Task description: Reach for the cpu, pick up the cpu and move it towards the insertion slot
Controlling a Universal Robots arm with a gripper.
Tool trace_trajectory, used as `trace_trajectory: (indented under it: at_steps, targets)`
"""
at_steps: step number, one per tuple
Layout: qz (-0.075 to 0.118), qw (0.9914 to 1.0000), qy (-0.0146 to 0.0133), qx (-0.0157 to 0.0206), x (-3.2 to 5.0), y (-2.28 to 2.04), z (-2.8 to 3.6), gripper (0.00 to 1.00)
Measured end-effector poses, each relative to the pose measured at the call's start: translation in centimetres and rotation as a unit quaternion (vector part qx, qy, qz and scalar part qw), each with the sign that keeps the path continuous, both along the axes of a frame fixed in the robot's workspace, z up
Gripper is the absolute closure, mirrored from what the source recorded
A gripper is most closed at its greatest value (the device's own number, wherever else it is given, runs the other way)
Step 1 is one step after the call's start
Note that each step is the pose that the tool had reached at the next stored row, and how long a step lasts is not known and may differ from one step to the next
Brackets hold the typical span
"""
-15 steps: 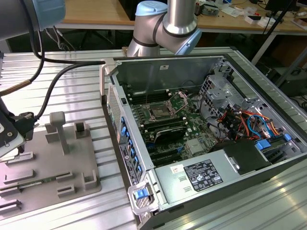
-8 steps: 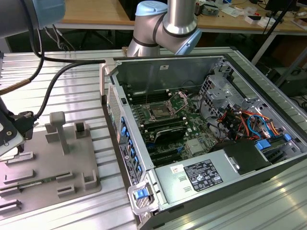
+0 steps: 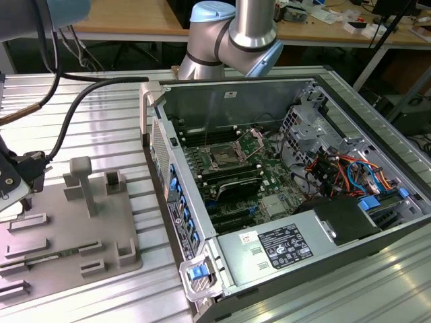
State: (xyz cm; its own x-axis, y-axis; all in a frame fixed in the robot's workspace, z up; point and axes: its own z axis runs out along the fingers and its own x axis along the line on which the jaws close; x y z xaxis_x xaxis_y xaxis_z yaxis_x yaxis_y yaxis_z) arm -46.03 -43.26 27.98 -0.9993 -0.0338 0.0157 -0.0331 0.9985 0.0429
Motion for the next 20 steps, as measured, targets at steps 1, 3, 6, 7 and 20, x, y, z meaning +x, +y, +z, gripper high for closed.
trace_trajectory:
  at_steps: [1,3,6,7,20]
  targets:
    - [0.000,1.00000,0.0002,0.0000,0.01,0.00,0.11,0.45]
    - [0.000,1.00000,0.0006,0.0000,0.01,0.00,0.33,0.45]
    - [0.000,1.00000,0.0009,0.0002,0.01,0.00,0.58,0.45]
    - [0.000,1.00000,0.0012,0.0002,0.01,-0.01,0.63,0.45]
    - [0.000,0.99999,0.0030,0.0015,0.01,-0.01,2.28,0.45]
